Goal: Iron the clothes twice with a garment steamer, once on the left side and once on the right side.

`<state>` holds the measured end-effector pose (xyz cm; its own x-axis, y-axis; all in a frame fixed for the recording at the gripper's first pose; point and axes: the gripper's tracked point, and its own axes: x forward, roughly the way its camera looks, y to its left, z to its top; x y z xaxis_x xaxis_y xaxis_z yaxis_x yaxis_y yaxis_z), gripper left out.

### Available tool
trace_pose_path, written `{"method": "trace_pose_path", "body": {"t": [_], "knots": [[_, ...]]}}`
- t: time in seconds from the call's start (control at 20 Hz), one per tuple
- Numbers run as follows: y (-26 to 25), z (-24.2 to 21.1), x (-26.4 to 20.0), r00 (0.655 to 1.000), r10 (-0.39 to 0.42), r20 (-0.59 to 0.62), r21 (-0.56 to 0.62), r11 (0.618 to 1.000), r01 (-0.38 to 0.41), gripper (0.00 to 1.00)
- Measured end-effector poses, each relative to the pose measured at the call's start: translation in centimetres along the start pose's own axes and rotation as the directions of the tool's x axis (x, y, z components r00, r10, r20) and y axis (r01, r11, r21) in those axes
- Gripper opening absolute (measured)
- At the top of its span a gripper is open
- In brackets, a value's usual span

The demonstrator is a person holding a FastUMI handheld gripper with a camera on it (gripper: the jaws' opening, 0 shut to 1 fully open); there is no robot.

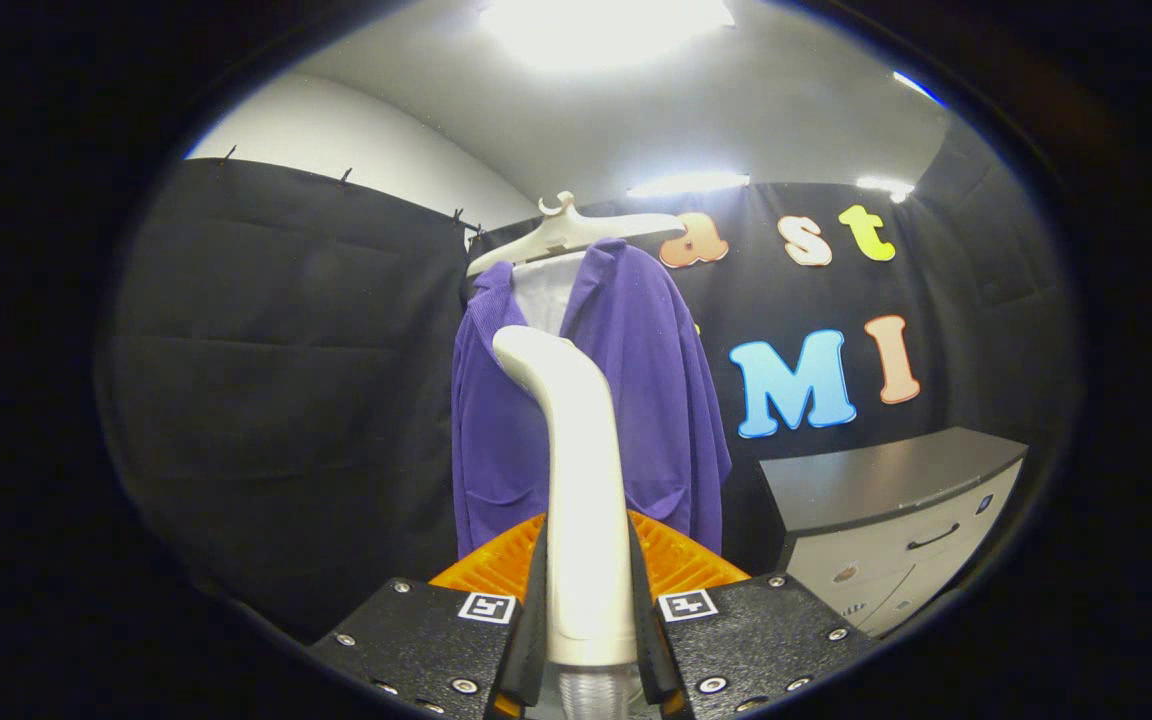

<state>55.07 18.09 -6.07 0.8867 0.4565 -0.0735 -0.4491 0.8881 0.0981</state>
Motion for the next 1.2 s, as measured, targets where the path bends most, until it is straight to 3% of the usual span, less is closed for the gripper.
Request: {"method": "trace_pose_path", "body": {"t": [0.3,0.65,0.9,1.2], "knots": [[3.1,5.9,2.5,0.995,0.062,0.078,0.008,0.998,-0.063,0.37],[7.2,9.7,7.7,0.989,0.111,0.097,-0.012,0.994,-0.11,0.37],[8.5,6.8,11.8,0.995,0.099,0.026,-0.031,0.995,-0.098,0.37],[8.5,-1.2,12.4,0.988,0.084,-0.126,-0.029,0.996,-0.088,0.38]]}}
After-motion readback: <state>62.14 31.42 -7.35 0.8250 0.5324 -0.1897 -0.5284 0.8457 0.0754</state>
